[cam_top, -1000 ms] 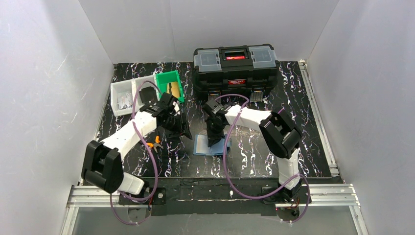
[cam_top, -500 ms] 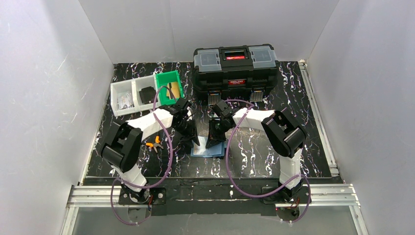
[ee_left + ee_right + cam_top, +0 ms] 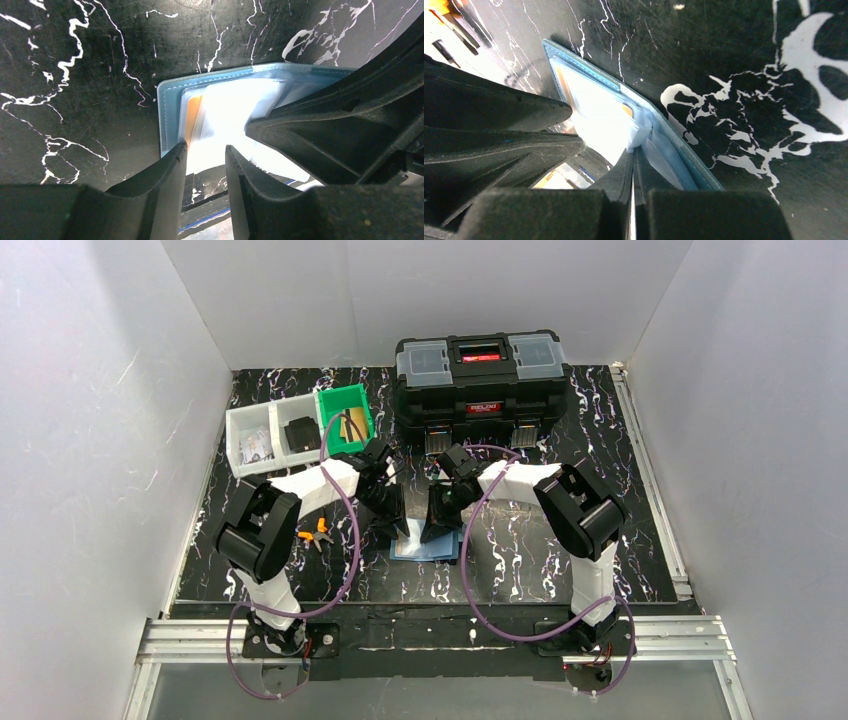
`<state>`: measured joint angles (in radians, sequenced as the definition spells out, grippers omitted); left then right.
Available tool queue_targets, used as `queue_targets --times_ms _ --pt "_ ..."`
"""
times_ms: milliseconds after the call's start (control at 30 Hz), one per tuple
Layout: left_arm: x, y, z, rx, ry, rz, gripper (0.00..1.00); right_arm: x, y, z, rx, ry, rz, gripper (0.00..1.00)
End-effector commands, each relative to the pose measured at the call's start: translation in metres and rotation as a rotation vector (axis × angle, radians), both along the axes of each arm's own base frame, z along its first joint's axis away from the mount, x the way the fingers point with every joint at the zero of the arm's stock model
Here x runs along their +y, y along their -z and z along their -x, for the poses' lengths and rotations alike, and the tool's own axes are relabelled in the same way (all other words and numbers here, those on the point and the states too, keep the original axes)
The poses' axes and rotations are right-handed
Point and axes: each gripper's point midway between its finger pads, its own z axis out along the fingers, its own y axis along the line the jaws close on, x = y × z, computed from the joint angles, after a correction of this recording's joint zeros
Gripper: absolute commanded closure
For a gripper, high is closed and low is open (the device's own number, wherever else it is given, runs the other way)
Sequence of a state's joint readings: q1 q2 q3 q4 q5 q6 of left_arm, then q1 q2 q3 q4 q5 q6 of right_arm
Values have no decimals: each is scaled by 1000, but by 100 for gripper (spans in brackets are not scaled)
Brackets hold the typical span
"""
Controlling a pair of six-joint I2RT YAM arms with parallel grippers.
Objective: Take the credit cards out of the card holder
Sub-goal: Remove the credit card from the card holder.
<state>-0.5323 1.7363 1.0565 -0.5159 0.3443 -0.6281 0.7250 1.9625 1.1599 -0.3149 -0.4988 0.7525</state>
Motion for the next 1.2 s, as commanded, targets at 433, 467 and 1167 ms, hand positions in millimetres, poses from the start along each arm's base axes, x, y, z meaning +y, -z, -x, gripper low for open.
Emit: queue_targets --times_ms 433,467,1167 --pt "-16 14 7 24 66 -4 69 -37 57 21 51 -15 215 99" --pt "-18 14 8 26 66 1 70 -37 57 22 52 -16 214 99" --pt "-39 2 7 3 85 65 92 -37 58 21 54 -24 214 99"
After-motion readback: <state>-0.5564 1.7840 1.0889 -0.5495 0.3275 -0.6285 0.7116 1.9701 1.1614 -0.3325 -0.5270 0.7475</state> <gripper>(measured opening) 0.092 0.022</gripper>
